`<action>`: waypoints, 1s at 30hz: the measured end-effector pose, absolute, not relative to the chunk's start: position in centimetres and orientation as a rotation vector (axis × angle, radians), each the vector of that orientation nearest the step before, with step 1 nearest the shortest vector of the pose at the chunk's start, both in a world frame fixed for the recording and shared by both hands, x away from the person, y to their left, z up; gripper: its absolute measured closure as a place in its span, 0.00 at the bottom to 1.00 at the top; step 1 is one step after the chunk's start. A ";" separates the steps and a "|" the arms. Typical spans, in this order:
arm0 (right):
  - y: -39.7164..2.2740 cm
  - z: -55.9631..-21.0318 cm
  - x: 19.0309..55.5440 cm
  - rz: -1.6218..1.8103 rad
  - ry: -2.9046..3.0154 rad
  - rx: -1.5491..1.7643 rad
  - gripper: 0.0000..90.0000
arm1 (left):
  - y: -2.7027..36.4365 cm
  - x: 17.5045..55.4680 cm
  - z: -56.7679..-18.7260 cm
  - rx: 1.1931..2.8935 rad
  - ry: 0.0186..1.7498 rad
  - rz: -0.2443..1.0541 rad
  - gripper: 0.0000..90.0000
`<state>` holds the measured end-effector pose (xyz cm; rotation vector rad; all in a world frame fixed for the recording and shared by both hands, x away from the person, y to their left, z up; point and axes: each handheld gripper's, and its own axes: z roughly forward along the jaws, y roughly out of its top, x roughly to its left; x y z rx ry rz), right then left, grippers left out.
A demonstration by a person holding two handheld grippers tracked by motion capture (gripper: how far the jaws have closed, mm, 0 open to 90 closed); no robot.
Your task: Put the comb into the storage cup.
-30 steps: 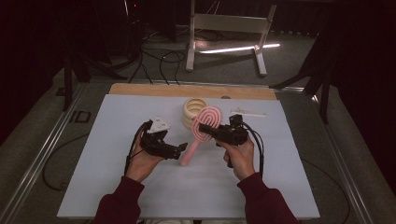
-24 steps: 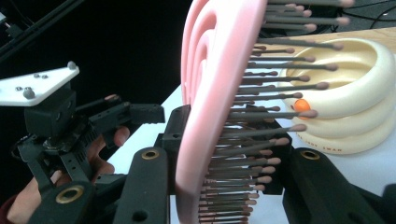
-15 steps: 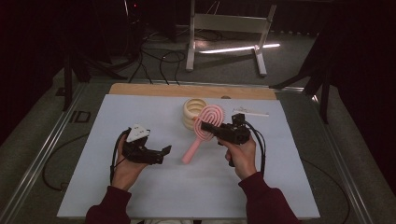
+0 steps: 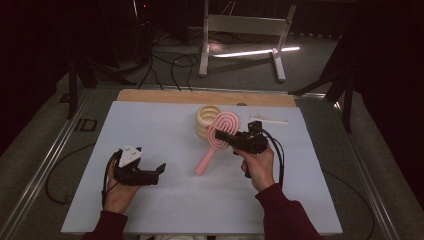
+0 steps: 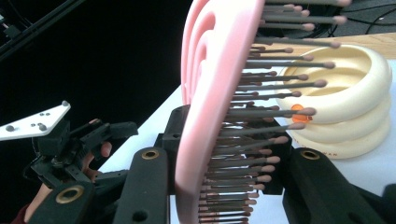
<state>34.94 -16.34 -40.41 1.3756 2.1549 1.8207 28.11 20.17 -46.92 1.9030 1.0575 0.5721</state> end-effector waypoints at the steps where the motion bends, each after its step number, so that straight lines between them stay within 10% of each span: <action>1: -16.4 -40.4 34.9 1.821 2.154 1.377 0.71 | 20.5 27.9 -47.1 1.897 1.062 0.574 0.00; 30: -17.5 -39.8 35.3 1.830 2.073 1.391 0.71 | 24.7 24.4 -49.1 1.722 1.044 0.695 0.00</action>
